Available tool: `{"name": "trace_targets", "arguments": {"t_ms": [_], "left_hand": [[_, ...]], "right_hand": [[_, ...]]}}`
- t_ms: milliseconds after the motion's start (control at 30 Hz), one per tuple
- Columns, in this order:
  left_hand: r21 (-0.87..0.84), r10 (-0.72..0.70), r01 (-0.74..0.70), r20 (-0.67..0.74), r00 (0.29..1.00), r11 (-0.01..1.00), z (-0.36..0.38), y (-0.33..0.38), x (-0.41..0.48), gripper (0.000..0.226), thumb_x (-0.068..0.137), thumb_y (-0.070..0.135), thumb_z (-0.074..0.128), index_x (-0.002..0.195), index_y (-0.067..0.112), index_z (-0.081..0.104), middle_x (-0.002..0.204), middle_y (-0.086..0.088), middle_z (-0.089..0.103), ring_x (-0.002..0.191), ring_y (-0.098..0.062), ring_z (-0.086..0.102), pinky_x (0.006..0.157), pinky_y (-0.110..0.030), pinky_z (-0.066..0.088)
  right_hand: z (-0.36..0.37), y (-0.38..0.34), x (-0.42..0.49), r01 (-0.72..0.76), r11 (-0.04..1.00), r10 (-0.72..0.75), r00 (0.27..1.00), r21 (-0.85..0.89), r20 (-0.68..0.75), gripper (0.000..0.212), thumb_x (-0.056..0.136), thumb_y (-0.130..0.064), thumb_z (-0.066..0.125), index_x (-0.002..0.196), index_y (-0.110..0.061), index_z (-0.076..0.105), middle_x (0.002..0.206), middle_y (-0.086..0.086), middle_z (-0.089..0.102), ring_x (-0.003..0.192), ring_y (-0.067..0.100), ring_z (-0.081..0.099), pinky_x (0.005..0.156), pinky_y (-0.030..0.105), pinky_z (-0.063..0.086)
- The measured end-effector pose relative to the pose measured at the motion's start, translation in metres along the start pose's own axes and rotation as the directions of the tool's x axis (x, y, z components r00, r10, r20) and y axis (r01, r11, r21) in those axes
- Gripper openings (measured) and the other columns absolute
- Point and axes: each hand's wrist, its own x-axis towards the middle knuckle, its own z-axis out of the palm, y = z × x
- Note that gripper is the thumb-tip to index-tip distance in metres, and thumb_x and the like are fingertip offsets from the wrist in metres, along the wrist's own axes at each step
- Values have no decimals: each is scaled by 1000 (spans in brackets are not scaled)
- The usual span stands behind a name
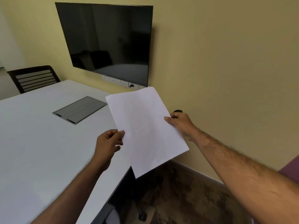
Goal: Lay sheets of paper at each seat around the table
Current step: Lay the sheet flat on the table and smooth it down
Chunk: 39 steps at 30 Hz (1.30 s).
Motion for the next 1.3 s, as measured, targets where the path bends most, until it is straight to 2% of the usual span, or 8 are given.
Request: {"name": "trace_targets", "arguments": {"t_ms": [67, 200, 333, 700, 900, 1000, 1167, 1300], "left_hand": [[-7, 0, 0, -52, 999, 1000, 6, -2, 16, 24, 88, 21, 67, 86, -3, 66, 69, -10, 56, 64, -18, 50, 63, -33, 41], [6, -7, 8, -155, 988, 1000, 16, -9, 48, 17, 88, 21, 67, 74, 11, 66, 65, -4, 55, 60, -15, 49, 61, -31, 40], [16, 14, -10, -266, 964, 1000, 24, -11, 78, 17, 89, 22, 66, 76, 11, 67, 66, -3, 57, 62, -16, 50, 63, -32, 42], [31, -9, 31, -544, 839, 999, 25, -24, 149, 14, 90, 22, 66, 81, 11, 69, 76, -4, 65, 67, -18, 56, 60, -31, 44], [74, -31, 87, -557, 830, 993, 0, -58, 199, 10, 90, 19, 66, 89, 11, 72, 77, -3, 71, 66, -18, 61, 60, -30, 48], [63, -76, 134, -565, 822, 989, -12, -81, 227, 9, 89, 15, 67, 95, 11, 71, 78, -4, 72, 64, -15, 62, 60, -30, 49], [62, -142, 219, -589, 796, 974, -23, -124, 268, 8, 88, 13, 67, 94, 12, 72, 84, -9, 74, 65, -18, 65, 61, -30, 50], [59, -187, 288, -633, 751, 956, -29, -161, 293, 21, 84, 13, 69, 105, 14, 67, 80, -4, 74, 66, -16, 70, 65, -33, 55]], "right_hand": [[4, 4, 27, 3, 1000, -3, 1000, -9, 31, 16, 86, -23, 72, 77, -11, 66, 76, 0, 70, 63, 14, 66, 59, 27, 50], [11, 15, 82, 18, 1000, -18, 994, -4, 106, 15, 87, -24, 71, 81, -10, 67, 80, 2, 72, 68, 15, 66, 62, 28, 51], [19, 15, 142, 55, 998, -52, 976, -9, 213, 15, 87, -23, 71, 80, -10, 69, 83, 6, 72, 73, 20, 67, 70, 34, 55], [81, 13, 276, 128, 992, -110, 890, -11, 442, 23, 86, -23, 72, 69, -12, 62, 69, 2, 63, 62, 13, 58, 60, 27, 48], [125, 38, 329, 144, 985, -82, 878, -98, 471, 28, 85, -29, 70, 71, -8, 56, 69, 7, 49, 64, 16, 45, 61, 29, 36], [149, 56, 359, 139, 978, -53, 890, -159, 453, 50, 77, -41, 67, 80, 8, 55, 71, 6, 51, 65, 17, 47, 62, 31, 38], [186, 85, 396, 137, 952, -3, 898, -274, 440, 24, 89, -22, 62, 84, 1, 65, 74, 5, 62, 68, 16, 55, 66, 29, 43], [209, 119, 421, 121, 935, 30, 909, -333, 416, 24, 88, -19, 62, 86, 5, 64, 73, 4, 59, 68, 16, 52, 65, 29, 41]]}}
